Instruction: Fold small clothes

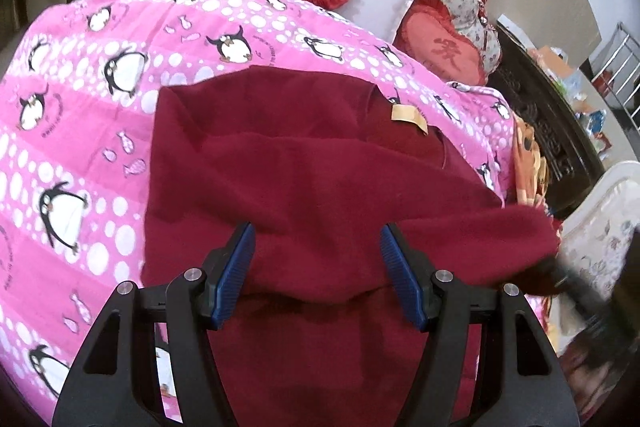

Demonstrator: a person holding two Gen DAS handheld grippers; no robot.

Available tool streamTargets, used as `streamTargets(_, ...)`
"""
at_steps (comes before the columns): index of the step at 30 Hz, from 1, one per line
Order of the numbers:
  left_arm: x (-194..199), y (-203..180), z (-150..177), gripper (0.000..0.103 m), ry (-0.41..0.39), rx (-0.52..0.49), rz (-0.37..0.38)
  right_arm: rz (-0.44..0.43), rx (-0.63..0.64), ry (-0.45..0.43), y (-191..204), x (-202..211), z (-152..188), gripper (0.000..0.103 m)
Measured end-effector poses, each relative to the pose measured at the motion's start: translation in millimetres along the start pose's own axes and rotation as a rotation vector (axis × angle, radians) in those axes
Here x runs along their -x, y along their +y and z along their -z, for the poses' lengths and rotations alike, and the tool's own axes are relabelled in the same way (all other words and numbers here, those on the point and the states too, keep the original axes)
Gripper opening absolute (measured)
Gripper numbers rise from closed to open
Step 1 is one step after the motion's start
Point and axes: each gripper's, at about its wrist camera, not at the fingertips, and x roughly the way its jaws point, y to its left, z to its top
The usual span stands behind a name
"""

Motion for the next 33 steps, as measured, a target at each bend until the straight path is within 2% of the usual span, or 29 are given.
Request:
streamTargets(3,-6.8,-8.1,1.5,0.065,0.025,-0.004,0.023,0.025,-0.054,0.16,-8.0,-35.7,20.5,0.007)
streamTargets(5,-16.2,-17.3,4.2,0.065,0.063,-0.029,0.034,0.022,-0.088,0.197,-15.4,-42.2,30.2,0.007)
streamTargets(8,-27.1,-29.0,7.7,0.065,0.089,-0.052,0.031,0.027,-0.112,0.184,-23.8,-34.2,38.0,0.016)
streamTargets(10,-32.0,-40.3,10.2,0.065,0.076,-0.083,0.005,0.029,-0.123,0.171,-27.9,-25.4,42.1,0.035)
streamTargets(12,-35.3,-51.9,11.4,0.065,0.044,-0.119,-0.035,0.034,-0.12,0.166,-29.0,-18.0,44.7,0.039)
streamTargets(16,-36.4,-69.9,11.3,0.065,0.003,-0.187,-0.091,0.053,-0.1,0.137,-30.9,-0.2,42.9,0.041)
streamTargets(20,-33.7,-82.9,10.9,0.065,-0.037,-0.248,-0.107,0.045,-0.115,0.093,-35.3,15.9,44.5,0.045)
streamTargets(25,-58.1,-94.2,14.9,0.065,0.067,-0.297,-0.083,0.035,-0.146,0.07,-43.5,24.9,48.3,0.045)
streamTargets(29,-78.3,-98.9,22.1,0.064,0.117,-0.347,-0.121,0.033,-0.161,0.059,-48.9,31.0,52.6,0.045)
streamTargets(31,-80.0,-100.4,24.2,0.056,0.117,-0.354,-0.109,0.042,-0.157,0.055,-52.1,35.7,55.8,0.045)
streamTargets(32,-79.8,-101.0,24.3,0.042,0.127,-0.352,-0.085,0.055,-0.156,0.05,-54.2,38.3,56.8,0.045)
streamTargets(33,-79.2,-101.7,23.7,0.032,0.131,-0.352,-0.083,0.067,-0.157,0.046,-56.6,40.4,57.7,0.045)
